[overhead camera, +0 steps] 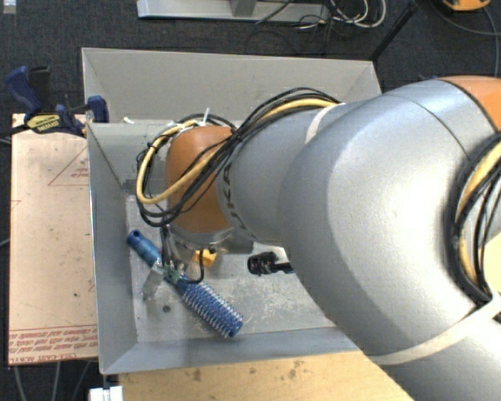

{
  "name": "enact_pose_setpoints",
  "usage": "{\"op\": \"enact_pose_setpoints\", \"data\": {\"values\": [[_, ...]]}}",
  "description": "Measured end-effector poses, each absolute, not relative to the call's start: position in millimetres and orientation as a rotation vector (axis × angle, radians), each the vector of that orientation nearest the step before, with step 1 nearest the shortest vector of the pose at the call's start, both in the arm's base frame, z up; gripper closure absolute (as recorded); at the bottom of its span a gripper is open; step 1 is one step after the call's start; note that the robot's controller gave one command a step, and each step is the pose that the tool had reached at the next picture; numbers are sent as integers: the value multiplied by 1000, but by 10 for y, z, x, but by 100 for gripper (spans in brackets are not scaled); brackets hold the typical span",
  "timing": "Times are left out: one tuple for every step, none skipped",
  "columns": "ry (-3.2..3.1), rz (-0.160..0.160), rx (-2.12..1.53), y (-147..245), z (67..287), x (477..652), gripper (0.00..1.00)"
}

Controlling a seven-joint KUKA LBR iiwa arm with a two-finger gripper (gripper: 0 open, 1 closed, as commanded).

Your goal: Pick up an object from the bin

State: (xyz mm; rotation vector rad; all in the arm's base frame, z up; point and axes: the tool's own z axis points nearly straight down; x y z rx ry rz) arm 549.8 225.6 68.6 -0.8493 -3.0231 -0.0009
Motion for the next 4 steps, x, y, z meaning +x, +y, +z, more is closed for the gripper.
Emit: {"op": "enact_pose_setpoints", "data": {"values": [[-3023, -1, -850, 2256, 691, 5500, 100], [-3023, -1, -849, 2256, 696, 5500, 100], [-3024, -1, -849, 2255, 802, 5499, 100], [-3031, -7, -845, 2265, 1672, 5516, 100]]}}
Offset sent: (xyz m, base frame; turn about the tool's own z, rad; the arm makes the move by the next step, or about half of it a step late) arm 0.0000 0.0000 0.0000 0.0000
